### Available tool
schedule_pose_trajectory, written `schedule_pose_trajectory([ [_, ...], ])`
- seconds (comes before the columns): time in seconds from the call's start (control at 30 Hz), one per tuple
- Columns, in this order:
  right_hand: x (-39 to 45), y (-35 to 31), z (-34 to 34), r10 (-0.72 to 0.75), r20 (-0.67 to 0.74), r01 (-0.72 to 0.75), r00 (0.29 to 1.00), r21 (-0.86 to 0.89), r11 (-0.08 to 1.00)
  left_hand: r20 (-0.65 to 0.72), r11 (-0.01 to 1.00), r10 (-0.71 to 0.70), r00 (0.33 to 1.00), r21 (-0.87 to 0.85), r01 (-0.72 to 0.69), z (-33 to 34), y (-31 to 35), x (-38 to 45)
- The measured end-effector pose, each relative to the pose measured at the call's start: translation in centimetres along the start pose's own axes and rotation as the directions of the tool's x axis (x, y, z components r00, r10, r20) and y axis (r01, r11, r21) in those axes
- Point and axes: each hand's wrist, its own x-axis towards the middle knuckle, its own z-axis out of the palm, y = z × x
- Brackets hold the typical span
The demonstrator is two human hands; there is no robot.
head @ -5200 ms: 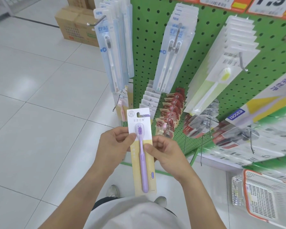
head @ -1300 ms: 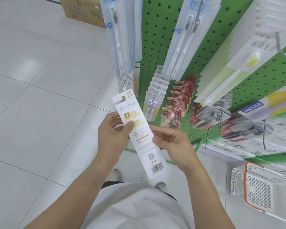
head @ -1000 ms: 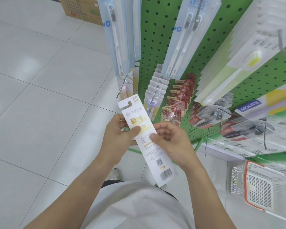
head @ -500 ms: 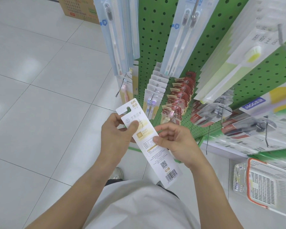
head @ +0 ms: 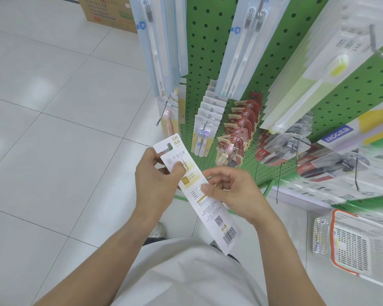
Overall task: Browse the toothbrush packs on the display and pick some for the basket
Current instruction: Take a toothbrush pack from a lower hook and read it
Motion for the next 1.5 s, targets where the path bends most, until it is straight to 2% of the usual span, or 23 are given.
schedule_pose_trajectory([
  [0.13,-0.4,-0.1,-0.2,0.021,0.034,-0.021,0.999,0.013,1.000,-0.008,1.000,0.013,1.000,0.006,-0.012,-0.3,-0.4,-0.1],
  [0.3,-0.4,0.0,0.0,0.028,-0.013,-0.024,1.000,0.226,0.974,0.153,0.998,0.046,0.987,-0.052,-0.038,-0.1,-0.6,-1.6],
  [0.43,-0.7,0.3,0.3,-0.020,0.001,0.020,1.000,0.050,0.999,0.079,0.995,0.099,0.992,-0.009,-0.098,0.1,-0.7,-1.9],
  [0.63,-1.4,0.9,0.6,0.012,0.074,-0.011,0.997,-0.013,1.000,0.011,0.986,0.157,0.988,0.048,-0.157,-0.3,-0.3,-1.2],
  [0.77,-1.4,1.3,0.3,-0.013,0.010,0.013,1.000,0.054,0.998,0.061,0.992,0.109,0.992,0.049,-0.112,-0.3,-0.6,-1.6],
  [0.83,-1.3,1.5,0.3,-0.048,-0.056,0.052,0.997,0.079,0.996,0.162,0.998,0.047,0.986,0.029,-0.052,-0.1,-0.9,-2.0],
  [0.9,-1.3,1.7,0.4,-0.083,-0.110,0.093,0.990,0.085,0.992,0.247,0.995,0.015,0.969,0.091,-0.039,0.3,-1.3,-2.4],
  [1.0,-1.5,1.5,0.4,-0.118,-0.080,0.122,0.990,0.055,0.991,0.231,0.992,0.027,0.973,0.117,-0.055,0.4,-1.5,-2.4],
  [1.13,-2.0,1.3,0.1,-0.058,0.043,0.056,0.997,0.037,0.998,0.157,0.996,0.065,0.985,0.043,-0.073,-0.1,-1.2,-1.9],
  [1.2,-2.1,1.2,0.5,-0.045,0.028,0.044,0.999,0.052,0.998,0.138,0.997,0.067,0.988,0.040,-0.073,-0.3,-1.1,-1.6],
  [1.33,-2.2,1.0,0.9,-0.065,-0.026,0.067,0.998,0.081,0.994,0.199,0.994,0.038,0.979,0.096,-0.058,-0.4,-1.2,-1.7],
  [1.5,-2.0,1.4,0.9,-0.045,-0.013,0.046,0.999,0.093,0.995,0.205,0.996,0.020,0.979,0.086,-0.039,-0.6,-1.5,-1.7],
])
